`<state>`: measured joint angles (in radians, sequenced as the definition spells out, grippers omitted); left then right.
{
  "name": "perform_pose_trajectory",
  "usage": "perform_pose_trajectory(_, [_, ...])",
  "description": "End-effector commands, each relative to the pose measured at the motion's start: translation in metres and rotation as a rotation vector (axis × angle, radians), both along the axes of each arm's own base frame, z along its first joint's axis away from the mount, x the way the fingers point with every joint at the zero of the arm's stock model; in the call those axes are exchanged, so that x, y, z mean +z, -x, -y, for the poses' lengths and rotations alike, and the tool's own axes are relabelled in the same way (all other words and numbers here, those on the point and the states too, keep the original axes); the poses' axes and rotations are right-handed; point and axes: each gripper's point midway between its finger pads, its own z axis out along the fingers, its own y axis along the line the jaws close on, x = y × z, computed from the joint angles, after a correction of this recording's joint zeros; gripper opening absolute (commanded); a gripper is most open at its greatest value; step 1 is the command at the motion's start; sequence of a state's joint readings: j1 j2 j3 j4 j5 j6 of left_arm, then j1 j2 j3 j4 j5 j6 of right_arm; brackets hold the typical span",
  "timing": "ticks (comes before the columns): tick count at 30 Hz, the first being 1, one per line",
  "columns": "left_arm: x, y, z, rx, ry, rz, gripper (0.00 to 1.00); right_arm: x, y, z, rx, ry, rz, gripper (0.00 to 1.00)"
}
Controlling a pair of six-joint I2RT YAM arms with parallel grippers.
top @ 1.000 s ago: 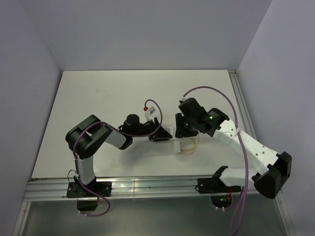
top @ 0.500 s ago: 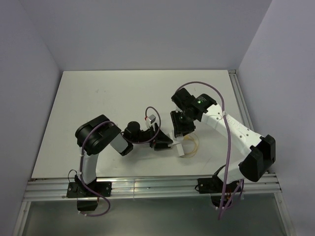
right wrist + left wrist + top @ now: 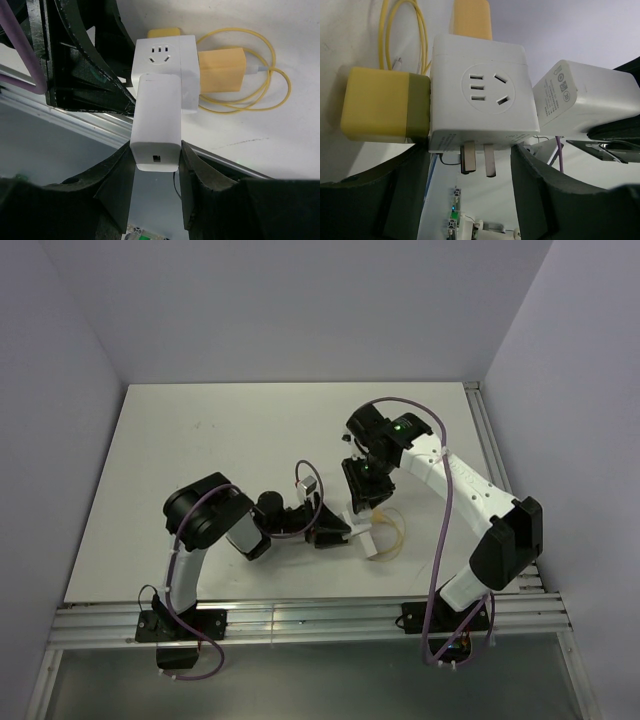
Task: Insert the plug
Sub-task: Press the plug into the socket.
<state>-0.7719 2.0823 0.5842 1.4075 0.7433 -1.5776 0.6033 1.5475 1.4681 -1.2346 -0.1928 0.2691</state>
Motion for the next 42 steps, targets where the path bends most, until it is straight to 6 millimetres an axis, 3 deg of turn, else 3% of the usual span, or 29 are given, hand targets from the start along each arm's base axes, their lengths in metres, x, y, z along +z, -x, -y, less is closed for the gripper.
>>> perform_pose_trajectory(1, [0.043,0.022,-0.005,-0.038,0.22,0.203,0.0,0.028,-0.024,-0.044,0.059,-0.202,0.094,0.0])
perform_pose_trajectory(12, [0.034,0.014,-0.021,0.04,0.202,0.144,0.0,0.014,-0.041,-0.047,0.022,-0.12,0.16,0.0])
perform_pose_trajectory(20, [0.042,0.008,-0.025,0.078,0.213,0.108,0.0,0.009,-0.044,-0.054,-0.027,-0.07,0.296,0.0])
perform_pose_trajectory(29, [0.045,0.003,-0.033,0.069,0.216,0.125,0.0,0.001,-0.028,-0.067,-0.027,-0.019,0.346,0.0])
perform_pose_trajectory(35, [0.041,-0.002,-0.035,0.07,0.207,0.118,0.0,-0.005,-0.017,-0.073,-0.105,-0.096,0.417,0.0])
perform_pose_trajectory(36, [0.04,-0.002,-0.034,0.067,0.208,0.122,0.0,-0.002,-0.015,-0.07,-0.124,-0.114,0.433,0.0])
perform_pose_trajectory(37, [0.039,-0.002,-0.035,0.06,0.205,0.12,0.0,-0.013,-0.011,-0.064,-0.146,-0.107,0.424,0.0])
perform_pose_trajectory(39, [0.036,-0.003,-0.036,0.06,0.198,0.12,0.0,-0.003,-0.011,-0.064,-0.167,-0.166,0.474,0.0])
perform_pose_trajectory(40, [0.034,-0.003,-0.037,0.059,0.195,0.117,0.0,-0.01,-0.007,-0.059,-0.183,-0.163,0.475,0.0])
perform_pose_trajectory(42, [0.03,-0.007,-0.038,0.064,0.188,0.11,0.0,-0.004,-0.004,-0.06,-0.188,-0.198,0.506,0.0])
